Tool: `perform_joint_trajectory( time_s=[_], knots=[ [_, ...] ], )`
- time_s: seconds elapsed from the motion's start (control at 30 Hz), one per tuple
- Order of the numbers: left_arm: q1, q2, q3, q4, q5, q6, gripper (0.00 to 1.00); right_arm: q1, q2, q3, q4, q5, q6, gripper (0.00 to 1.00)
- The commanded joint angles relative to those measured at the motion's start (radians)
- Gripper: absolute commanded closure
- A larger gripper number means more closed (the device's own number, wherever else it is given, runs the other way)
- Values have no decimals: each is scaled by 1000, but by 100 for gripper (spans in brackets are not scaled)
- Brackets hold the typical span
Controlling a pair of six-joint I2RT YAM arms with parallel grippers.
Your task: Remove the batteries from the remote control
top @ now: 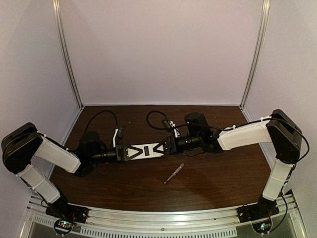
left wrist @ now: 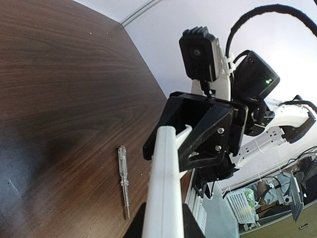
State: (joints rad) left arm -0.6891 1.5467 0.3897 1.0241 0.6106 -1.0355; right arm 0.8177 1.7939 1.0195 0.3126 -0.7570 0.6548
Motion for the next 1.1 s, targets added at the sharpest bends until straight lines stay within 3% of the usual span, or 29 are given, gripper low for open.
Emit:
perform_joint_trajectory(
  time_s=[0.0,0.3,1.07],
  knots=[
    [-15,-5,13,39,6,14,100,20,-43,-15,-19,44,-17,69],
    [-15,-24,12,0,-20,31,100,23,-47,-18,-43,73,-24,58],
    [-15,-70,9,-68,-63,65,100,30,-70,-11,-148,183,-67,65]
  ],
)
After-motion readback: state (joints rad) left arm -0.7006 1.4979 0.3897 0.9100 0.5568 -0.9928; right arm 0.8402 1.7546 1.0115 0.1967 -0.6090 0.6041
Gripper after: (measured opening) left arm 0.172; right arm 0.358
